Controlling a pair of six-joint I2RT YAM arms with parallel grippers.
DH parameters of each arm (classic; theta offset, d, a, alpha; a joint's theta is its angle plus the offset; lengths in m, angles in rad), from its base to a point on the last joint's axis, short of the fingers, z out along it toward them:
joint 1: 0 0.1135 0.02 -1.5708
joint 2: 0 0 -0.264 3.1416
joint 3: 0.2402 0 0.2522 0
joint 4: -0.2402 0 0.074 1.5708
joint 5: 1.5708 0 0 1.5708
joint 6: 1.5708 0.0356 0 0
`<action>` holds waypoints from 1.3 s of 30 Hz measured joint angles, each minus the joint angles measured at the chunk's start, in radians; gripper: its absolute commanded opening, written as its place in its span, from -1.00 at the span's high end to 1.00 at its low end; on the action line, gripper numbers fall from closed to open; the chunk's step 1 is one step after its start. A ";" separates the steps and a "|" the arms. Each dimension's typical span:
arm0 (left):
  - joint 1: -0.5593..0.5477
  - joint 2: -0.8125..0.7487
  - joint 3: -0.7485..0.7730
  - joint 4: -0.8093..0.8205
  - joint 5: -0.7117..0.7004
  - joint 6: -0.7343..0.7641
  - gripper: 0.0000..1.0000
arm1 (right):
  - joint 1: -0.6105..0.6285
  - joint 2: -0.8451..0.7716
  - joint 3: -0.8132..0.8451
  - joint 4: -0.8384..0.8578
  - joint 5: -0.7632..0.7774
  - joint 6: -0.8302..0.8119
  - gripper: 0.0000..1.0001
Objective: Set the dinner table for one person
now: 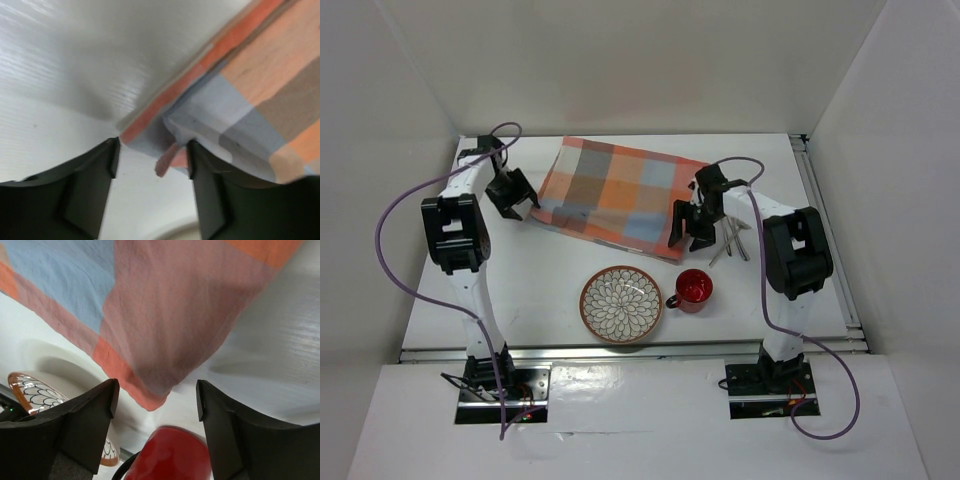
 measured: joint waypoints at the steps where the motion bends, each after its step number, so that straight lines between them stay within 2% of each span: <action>1: 0.000 0.008 0.000 0.005 -0.010 0.001 -0.54 | 0.000 0.000 -0.003 0.000 0.000 0.004 -0.54; 4: 0.000 0.037 -0.002 0.014 -0.030 0.001 -0.64 | 0.000 -0.007 -0.032 0.003 0.003 0.020 -0.75; 10: 0.000 0.035 -0.024 0.043 -0.041 0.000 -0.57 | 0.000 -0.027 -0.087 0.003 -0.003 0.041 -0.77; 12: 0.000 0.030 -0.035 0.052 -0.049 0.002 -0.31 | 0.000 -0.027 -0.089 0.011 -0.006 0.043 -0.71; 14: 0.000 0.022 -0.056 0.069 -0.060 0.001 0.08 | 0.000 -0.027 -0.094 0.021 -0.012 0.048 -0.69; 16: 0.003 0.018 -0.073 0.083 -0.064 0.002 0.22 | 0.000 -0.026 -0.098 0.035 -0.023 0.052 -0.63; 19: 0.006 0.015 -0.082 0.089 -0.064 0.003 0.30 | 0.006 -0.021 -0.098 0.054 -0.032 0.071 -0.56; 23: 0.006 0.015 -0.087 0.100 -0.060 0.002 0.77 | 0.018 -0.007 -0.098 0.086 -0.028 0.101 -0.09; 24: 0.006 0.015 -0.087 0.101 -0.058 0.000 0.94 | 0.020 -0.004 -0.099 0.092 -0.023 0.111 0.24; 25: 0.006 0.015 -0.087 0.101 -0.053 0.001 1.00 | 0.021 -0.002 -0.101 0.100 -0.015 0.117 0.41; 28: 0.006 0.015 -0.086 0.102 -0.048 0.003 1.00 | 0.022 0.002 -0.110 0.110 0.015 0.138 0.96; 33: 0.006 0.008 -0.092 0.105 -0.051 0.003 1.00 | 0.017 0.002 -0.112 0.115 0.044 0.150 1.00; 39: 0.005 -0.061 -0.199 0.158 -0.047 0.014 1.00 | 0.009 0.002 -0.107 0.113 0.056 0.148 1.00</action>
